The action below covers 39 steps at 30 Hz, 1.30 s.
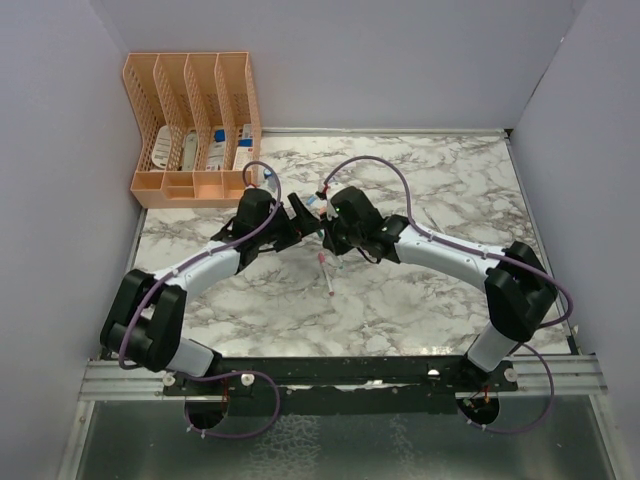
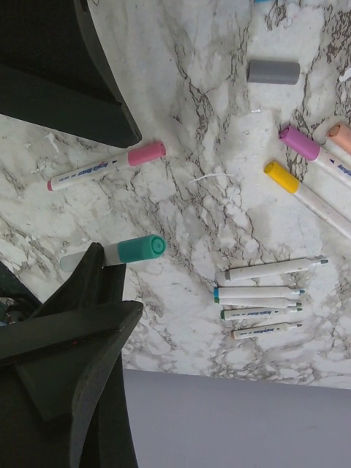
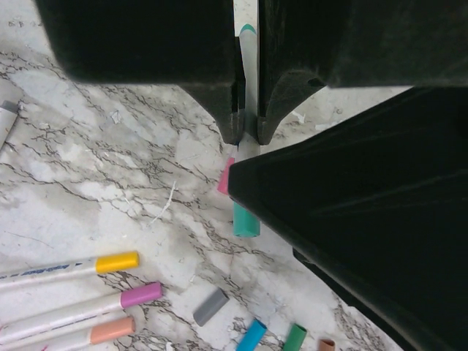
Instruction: Open the pen caps
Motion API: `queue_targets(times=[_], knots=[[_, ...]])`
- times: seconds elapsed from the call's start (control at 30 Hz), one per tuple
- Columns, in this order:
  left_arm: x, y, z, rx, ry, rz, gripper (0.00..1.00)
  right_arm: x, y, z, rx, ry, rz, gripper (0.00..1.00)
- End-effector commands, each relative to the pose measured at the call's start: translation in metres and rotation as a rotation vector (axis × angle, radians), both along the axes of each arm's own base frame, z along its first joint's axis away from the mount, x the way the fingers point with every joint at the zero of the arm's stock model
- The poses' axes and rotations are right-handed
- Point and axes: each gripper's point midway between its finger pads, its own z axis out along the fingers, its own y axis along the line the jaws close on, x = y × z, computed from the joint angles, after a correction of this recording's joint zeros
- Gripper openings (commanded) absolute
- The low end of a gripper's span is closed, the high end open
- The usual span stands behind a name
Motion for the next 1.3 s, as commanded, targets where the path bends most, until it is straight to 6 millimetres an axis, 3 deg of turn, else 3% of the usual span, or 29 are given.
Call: queue_targets(times=[0.0, 0.2, 0.43, 0.83, 1.0, 1.03, 1.2, 1.27], knots=[[0.007, -0.015, 0.015, -0.062, -0.037, -0.029, 0.88, 0.001, 0.017, 0.031, 0.097, -0.041, 0.056, 0.01], [0.007, -0.021, 0.014, -0.076, -0.035, -0.037, 0.81, -0.005, 0.023, 0.037, 0.143, -0.043, 0.096, 0.01], [0.007, -0.025, 0.015, -0.089, -0.039, -0.042, 0.66, -0.010, 0.028, 0.038, 0.168, -0.030, 0.124, 0.01], [0.005, -0.027, 0.016, -0.095, -0.039, -0.048, 0.24, -0.013, 0.030, 0.029, 0.162, -0.001, 0.134, 0.01], [0.005, -0.027, 0.017, -0.097, -0.040, -0.048, 0.00, -0.013, 0.030, 0.029, 0.160, 0.001, 0.135, 0.01], [0.005, -0.027, 0.017, -0.098, -0.039, -0.048, 0.00, -0.012, 0.030, 0.029, 0.159, 0.000, 0.136, 0.01], [0.006, -0.028, 0.022, -0.109, -0.050, -0.048, 0.00, -0.013, 0.032, 0.025, 0.148, 0.020, 0.144, 0.37], [0.006, -0.030, 0.025, -0.113, -0.054, -0.052, 0.00, -0.012, 0.034, 0.024, 0.150, 0.023, 0.144, 0.44]])
